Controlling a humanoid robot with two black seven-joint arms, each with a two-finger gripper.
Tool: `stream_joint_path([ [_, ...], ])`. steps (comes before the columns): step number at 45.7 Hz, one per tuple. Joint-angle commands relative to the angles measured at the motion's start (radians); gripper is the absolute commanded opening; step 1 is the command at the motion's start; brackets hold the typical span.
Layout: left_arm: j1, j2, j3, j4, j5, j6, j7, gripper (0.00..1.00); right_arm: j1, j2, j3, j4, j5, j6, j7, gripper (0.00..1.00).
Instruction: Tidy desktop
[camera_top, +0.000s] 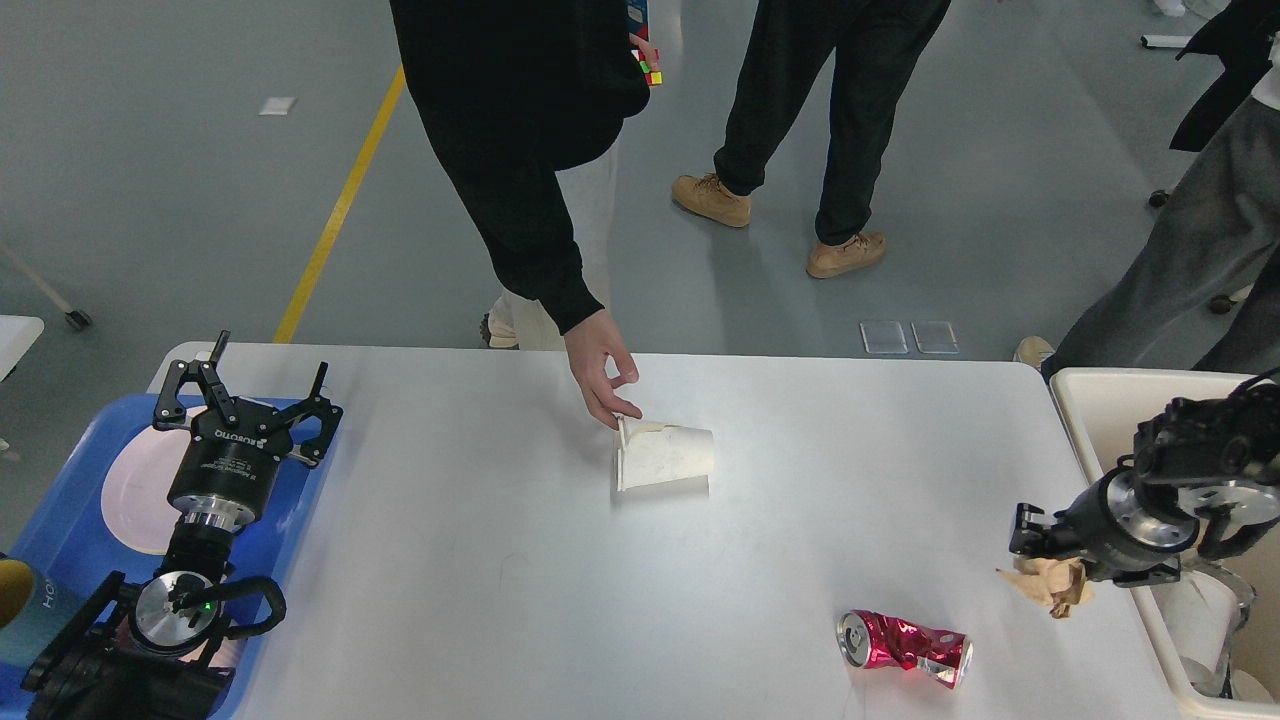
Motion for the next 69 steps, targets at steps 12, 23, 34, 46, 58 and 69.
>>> stream_joint_path([
  [12, 0.000, 0.000, -0.001, 0.000, 0.000, 0.000, 0.000, 0.96, 0.772, -0.035, -0.431, 0.302, 0.001, 0.385, -0.004, 0.00],
  [23, 0.000, 0.000, -0.001, 0.000, 0.000, 0.002, 0.000, 0.96, 0.869, -0.039, -0.471, 0.350, -0.001, 0.424, -0.004, 0.00],
  [34, 0.000, 0.000, 0.000, 0.000, 0.000, 0.000, 0.000, 0.96, 0.768, -0.116, -0.475, 0.263, -0.012, 0.352, -0.004, 0.00],
  [46, 0.000, 0.000, 0.000, 0.000, 0.000, 0.000, 0.000, 0.96, 0.381, -0.249, -0.396, -0.049, -0.013, 0.051, -0.002, 0.00],
  [58, 0.000, 0.000, 0.000, 0.000, 0.000, 0.000, 0.000, 0.96, -0.250, -0.253, -0.009, -0.459, -0.013, -0.118, -0.002, 0.00],
  [69, 0.000, 0.000, 0.000, 0.000, 0.000, 0.002, 0.000, 0.96, -0.841, 0.048, 0.206, -1.131, -0.001, -0.144, -0.007, 0.00],
])
